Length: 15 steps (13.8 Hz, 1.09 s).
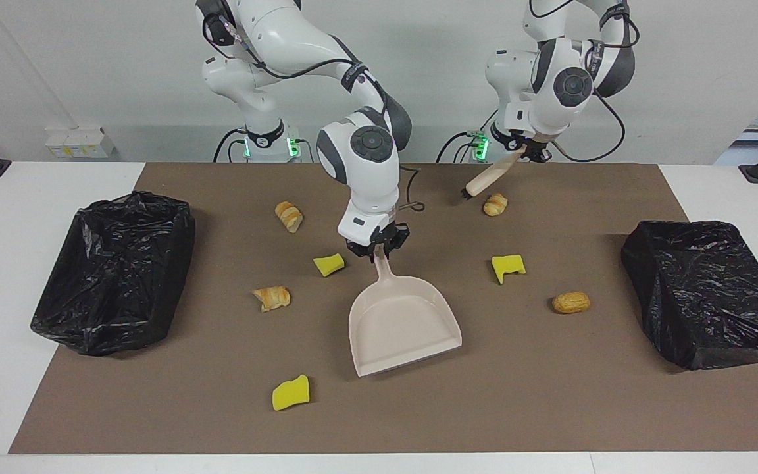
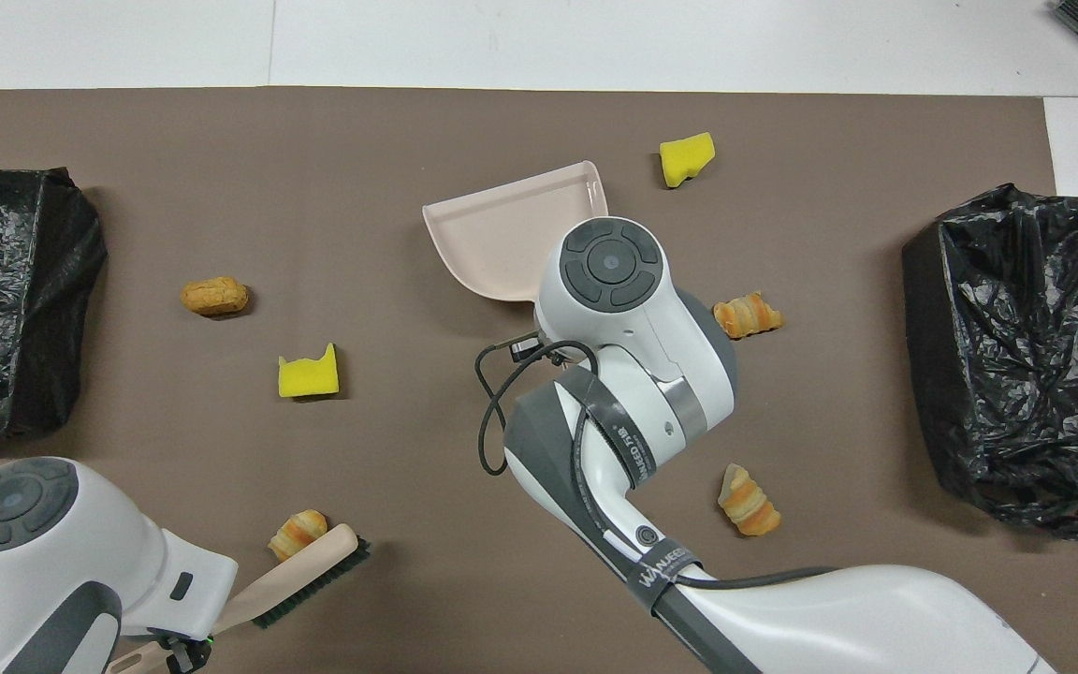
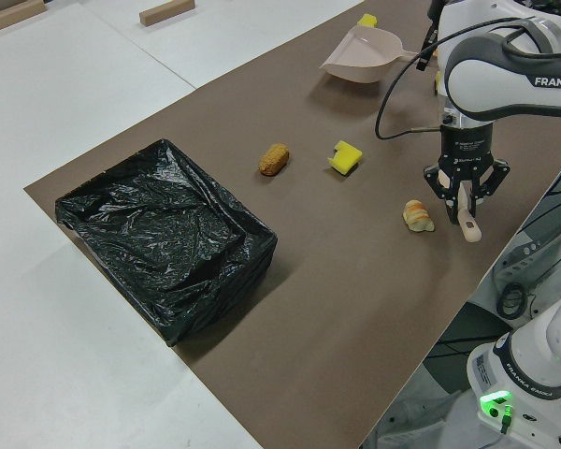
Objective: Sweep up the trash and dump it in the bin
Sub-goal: 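Grasp the dustpan handle with the right gripper while the left gripper lifts the brush, then set the dustpan down near the debris while the left gripper positions the brush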
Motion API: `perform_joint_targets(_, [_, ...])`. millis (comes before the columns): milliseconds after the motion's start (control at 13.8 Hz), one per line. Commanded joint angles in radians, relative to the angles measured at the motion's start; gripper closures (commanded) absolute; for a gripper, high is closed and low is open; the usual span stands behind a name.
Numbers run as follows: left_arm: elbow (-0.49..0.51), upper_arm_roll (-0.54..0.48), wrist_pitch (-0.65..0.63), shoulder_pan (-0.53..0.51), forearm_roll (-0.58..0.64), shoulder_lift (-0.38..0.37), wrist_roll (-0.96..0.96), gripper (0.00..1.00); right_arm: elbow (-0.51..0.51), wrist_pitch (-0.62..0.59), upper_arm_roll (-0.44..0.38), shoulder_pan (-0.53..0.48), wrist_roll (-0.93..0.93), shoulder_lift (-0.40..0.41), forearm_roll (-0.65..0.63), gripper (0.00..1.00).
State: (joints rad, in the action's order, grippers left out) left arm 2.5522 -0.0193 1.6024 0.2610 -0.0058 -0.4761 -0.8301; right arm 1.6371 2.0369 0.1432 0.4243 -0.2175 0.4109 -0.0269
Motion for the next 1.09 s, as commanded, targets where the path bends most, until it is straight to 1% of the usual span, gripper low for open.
perform_joint_targets(0, [0.062, 0.009, 0.118, -0.060, 0.003, 0.017, -0.076, 1.00, 0.094, 0.006, 0.007, -0.030, 0.238, -0.056, -0.016, 1.00])
perform_joint_targets(73, [0.057, 0.009, 0.152, -0.087, 0.012, 0.034, -0.095, 1.00, 0.111, 0.005, 0.006, -0.038, 0.373, -0.069, -0.016, 1.00])
perform_joint_targets(218, [0.049, 0.009, 0.255, -0.152, 0.067, 0.062, -0.189, 1.00, 0.116, -0.006, 0.004, -0.051, 0.551, -0.070, -0.027, 1.00])
perform_joint_targets(291, [0.039, 0.009, 0.328, -0.190, 0.069, 0.100, -0.198, 1.00, 0.113, -0.004, 0.006, -0.052, 0.658, -0.070, -0.086, 1.00])
perform_joint_targets(363, [0.005, 0.010, 0.373, -0.218, 0.069, 0.143, -0.193, 1.00, 0.112, -0.009, 0.007, -0.050, 0.735, -0.078, -0.137, 1.00])
perform_joint_targets(436, [-0.036, 0.010, 0.396, -0.220, 0.069, 0.192, -0.188, 1.00, 0.112, -0.017, 0.007, -0.053, 0.788, -0.098, -0.152, 1.00])
perform_joint_targets(509, [-0.115, 0.010, 0.413, -0.217, 0.069, 0.253, -0.184, 1.00, 0.112, -0.035, 0.007, -0.056, 0.852, -0.113, -0.154, 1.00])
perform_joint_targets(582, [-0.198, 0.010, 0.395, -0.212, 0.069, 0.311, -0.175, 1.00, 0.113, -0.059, 0.007, -0.055, 0.915, -0.127, -0.156, 1.00])
perform_joint_targets(654, [-0.267, 0.010, 0.369, -0.212, 0.069, 0.341, -0.132, 1.00, 0.124, -0.101, 0.004, -0.039, 0.931, -0.148, -0.172, 1.00])
perform_joint_targets(727, [-0.320, 0.012, 0.326, -0.206, 0.069, 0.347, -0.091, 1.00, 0.145, -0.127, 0.007, -0.039, 0.940, -0.162, -0.201, 1.00])
perform_joint_targets(800, [-0.363, 0.013, 0.276, -0.203, 0.069, 0.340, -0.066, 1.00, 0.173, -0.132, 0.009, -0.041, 0.957, -0.176, -0.203, 1.00])
perform_joint_targets(872, [-0.386, 0.018, 0.242, -0.203, 0.069, 0.324, -0.025, 1.00, 0.202, -0.130, 0.010, -0.035, 0.975, -0.197, -0.209, 1.00])
perform_joint_targets(945, [-0.406, 0.016, 0.234, -0.209, 0.069, 0.306, 0.071, 1.00, 0.201, -0.136, 0.006, 0.011, 0.978, -0.204, -0.228, 1.00])
perform_joint_targets(1018, [-0.414, 0.016, 0.231, -0.213, 0.070, 0.306, 0.170, 1.00, 0.198, -0.141, 0.009, 0.027, 0.978, -0.205, -0.257, 1.00])
